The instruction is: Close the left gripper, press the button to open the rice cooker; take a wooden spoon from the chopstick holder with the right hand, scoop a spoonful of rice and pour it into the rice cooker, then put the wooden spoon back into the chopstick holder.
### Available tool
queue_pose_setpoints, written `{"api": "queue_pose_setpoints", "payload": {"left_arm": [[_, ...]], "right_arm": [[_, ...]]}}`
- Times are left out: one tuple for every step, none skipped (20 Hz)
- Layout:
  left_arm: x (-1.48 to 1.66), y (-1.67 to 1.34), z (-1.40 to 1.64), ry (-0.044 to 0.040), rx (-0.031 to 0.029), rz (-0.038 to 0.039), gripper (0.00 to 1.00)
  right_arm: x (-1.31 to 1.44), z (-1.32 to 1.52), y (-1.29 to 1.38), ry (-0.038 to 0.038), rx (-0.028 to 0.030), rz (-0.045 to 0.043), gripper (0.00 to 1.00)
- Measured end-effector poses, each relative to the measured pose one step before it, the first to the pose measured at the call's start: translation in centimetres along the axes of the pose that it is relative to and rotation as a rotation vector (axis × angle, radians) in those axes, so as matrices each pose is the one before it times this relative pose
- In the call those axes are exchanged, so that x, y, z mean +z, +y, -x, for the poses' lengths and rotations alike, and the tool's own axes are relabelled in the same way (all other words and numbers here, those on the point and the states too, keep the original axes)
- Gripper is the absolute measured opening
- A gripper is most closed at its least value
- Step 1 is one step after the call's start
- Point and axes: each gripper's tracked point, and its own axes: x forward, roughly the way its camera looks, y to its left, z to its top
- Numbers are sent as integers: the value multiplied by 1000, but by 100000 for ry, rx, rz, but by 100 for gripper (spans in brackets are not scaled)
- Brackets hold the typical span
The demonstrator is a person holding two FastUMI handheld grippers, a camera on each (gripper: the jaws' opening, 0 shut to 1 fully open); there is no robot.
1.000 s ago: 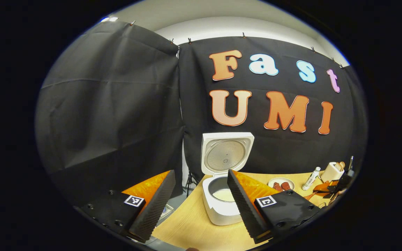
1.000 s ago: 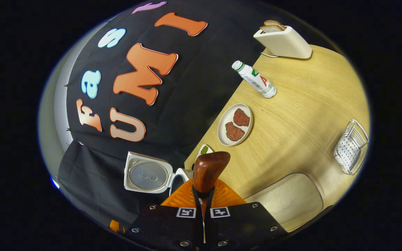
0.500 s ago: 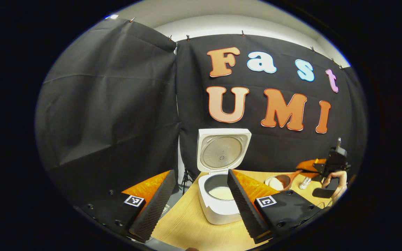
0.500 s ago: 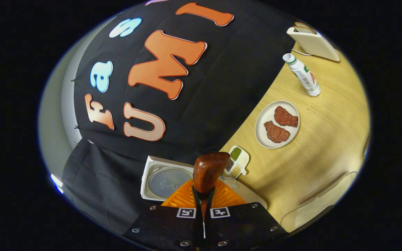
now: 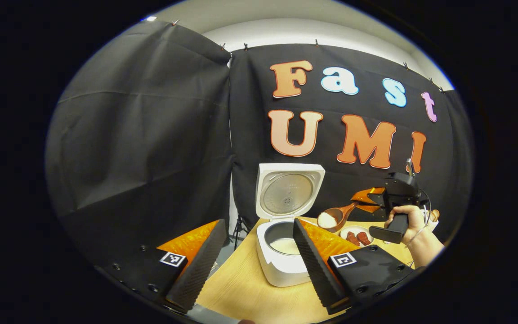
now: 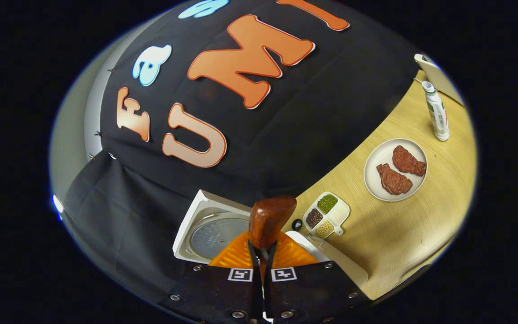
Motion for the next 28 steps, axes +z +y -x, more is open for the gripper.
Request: {"api": "queue_pose_setpoints", "payload": {"left_arm": [[-211, 398, 309, 371, 1022, 284, 100], [-389, 829, 599, 157, 959, 153, 100], [-364, 754, 890, -84, 781, 208, 100], [28, 296, 374, -76, 483, 183, 100], [-4, 189, -9, -49, 568, 164, 100], [80, 173, 93, -6, 452, 183, 100], [58, 281, -65, -123, 264, 208, 100], [64, 176, 136, -173, 136, 224, 100], [-4, 126, -15, -25, -111, 17, 100], [53, 174, 67, 42, 162, -272, 100], [18, 237, -14, -3, 278, -166, 100], [41, 113, 21, -145, -138, -156, 100], [-44, 145, 176, -38, 109, -217, 100], [-38, 87, 30, 92, -57, -44, 100], [-76, 60, -56, 238, -52, 145, 100], [-43, -15, -10, 136, -200, 235, 100], [-135, 26, 64, 182, -164, 224, 100], [3, -7, 21, 48, -220, 188, 100], [-20, 46, -80, -26, 29, 127, 100], [67, 120, 52, -82, 132, 57, 100], [-83, 89, 3, -30, 80, 31, 100], [-21, 48, 23, 50, 12, -33, 100], [-42, 29, 12, 126, 108, -55, 100], [-4, 61, -152, 26, 87, -68, 100], [-44, 166, 34, 22, 164, -130, 100], [-13, 98, 25, 95, 216, -166, 100], [-72, 118, -45, 190, 146, -120, 100], [-111, -5, -9, 206, 68, 46, 100]], "right_arm": [[-264, -387, 463, -8, -483, 3350, 0], [-284, -92, 515, -111, -401, 2710, 0], [-122, -293, 435, -114, -156, 2307, 1], [-93, -327, 365, -324, 77, 1791, 1], [-14, -216, 252, -107, -43, 1295, 1], [18, -69, 304, -301, -134, 1117, 1], [-2, -67, 303, -365, -11, 1212, 1], [16, -1, 161, -544, -160, 1277, 1], [104, -82, 160, -470, -82, 1559, 1], [184, 48, 159, -800, -89, 1499, 1], [190, -14, 159, -557, -70, 1329, 1], [122, -110, 147, -421, -15, 1181, 1], [101, -37, 4, -322, -37, 1288, 1], [104, 71, 126, -367, -32, 1344, 1], [118, 22, 182, -545, -55, 1312, 1], [-30, 3, 163, -453, 37, 1427, 1], [39, -3, 147, -350, 174, 1527, 1], [-88, 72, 221, -343, 203, 1548, 1], [138, -17, 230, -323, 283, 1383, 1], [-21, -3, 255, -286, 337, 1497, 1], [91, -100, 183, -328, 295, 1699, 1], [-37, 31, 55, -635, 162, 2031, 0], [31, -4, 157, -622, 121, 2069, 1], [103, 1, 481, -473, 192, 2156, 1], [80, -55, 255, -605, -371, 2075, 0], [196, 71, 23, -1109, -398, 2180, 1], [221, 22, 140, -832, -116, 2153, 1], [104, -12, 274, -643, 205, 2037, 0]]}}
